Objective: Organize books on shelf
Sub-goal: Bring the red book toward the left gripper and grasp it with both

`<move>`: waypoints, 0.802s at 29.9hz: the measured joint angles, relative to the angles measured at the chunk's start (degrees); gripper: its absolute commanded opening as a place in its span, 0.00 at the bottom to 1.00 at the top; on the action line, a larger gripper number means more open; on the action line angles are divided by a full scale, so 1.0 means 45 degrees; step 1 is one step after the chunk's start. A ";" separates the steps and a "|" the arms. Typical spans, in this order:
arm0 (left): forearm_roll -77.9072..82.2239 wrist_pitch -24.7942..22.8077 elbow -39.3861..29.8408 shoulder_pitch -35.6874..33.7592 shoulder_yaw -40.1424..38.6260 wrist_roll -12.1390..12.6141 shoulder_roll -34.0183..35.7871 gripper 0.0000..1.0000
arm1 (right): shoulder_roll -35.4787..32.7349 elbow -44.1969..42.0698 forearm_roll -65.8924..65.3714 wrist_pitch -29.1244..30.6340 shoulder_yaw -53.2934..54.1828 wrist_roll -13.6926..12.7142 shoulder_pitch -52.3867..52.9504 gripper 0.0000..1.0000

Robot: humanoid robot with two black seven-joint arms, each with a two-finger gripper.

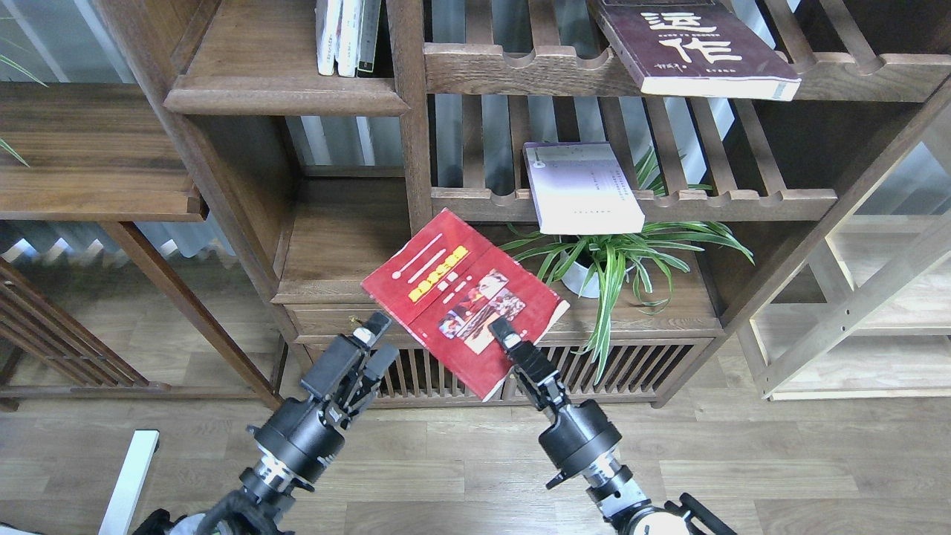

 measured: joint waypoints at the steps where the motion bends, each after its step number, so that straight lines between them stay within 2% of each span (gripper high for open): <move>1: -0.0021 0.0000 0.0020 0.0022 0.0026 -0.0051 0.0000 0.99 | 0.0000 0.0000 -0.0016 0.0000 -0.0088 0.0000 0.0000 0.03; 24: -0.0040 0.0000 0.1201 0.0034 0.0220 -0.0057 0.0000 0.99 | 0.0000 -0.0082 -0.0344 0.0000 -0.1117 -0.0011 -0.0123 0.03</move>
